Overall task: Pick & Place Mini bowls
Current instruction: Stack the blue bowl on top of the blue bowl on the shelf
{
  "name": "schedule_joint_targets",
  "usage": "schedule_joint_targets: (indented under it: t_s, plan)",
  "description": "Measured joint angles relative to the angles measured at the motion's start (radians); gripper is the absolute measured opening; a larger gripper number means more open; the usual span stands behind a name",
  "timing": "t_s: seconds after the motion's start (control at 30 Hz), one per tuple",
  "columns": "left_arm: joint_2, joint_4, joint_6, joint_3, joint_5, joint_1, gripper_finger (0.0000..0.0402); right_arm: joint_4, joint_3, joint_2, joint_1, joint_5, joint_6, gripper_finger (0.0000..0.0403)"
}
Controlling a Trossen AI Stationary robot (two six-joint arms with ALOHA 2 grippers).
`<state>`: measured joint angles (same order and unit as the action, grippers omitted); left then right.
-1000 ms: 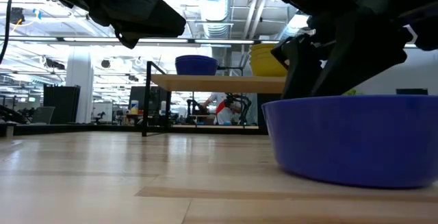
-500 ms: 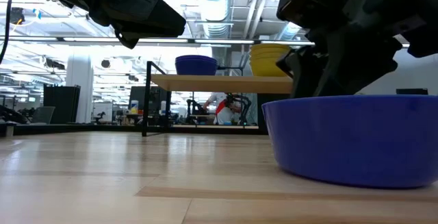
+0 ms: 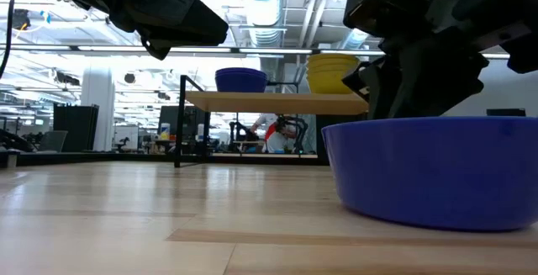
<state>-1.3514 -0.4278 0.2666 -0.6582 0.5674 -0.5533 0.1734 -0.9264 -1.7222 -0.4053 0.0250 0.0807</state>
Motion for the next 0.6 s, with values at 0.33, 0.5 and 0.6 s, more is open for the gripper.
schedule_joint_targets:
  t_s: [0.33,0.5,0.6]
  plan:
    - [0.000,0.000,0.000,0.000,0.000,0.000,0.0088,0.020,-0.001,0.000,0.007,-0.003,0.001,0.0007]
    - [0.000,0.000,-0.001,0.000,0.000,0.000,0.0088,0.019,-0.001,0.000,0.016,-0.007,0.015,0.0003]
    - [0.000,0.000,-0.012,0.000,0.000,0.000,0.0088,0.013,-0.001,0.004,0.032,-0.007,0.052,0.0001]
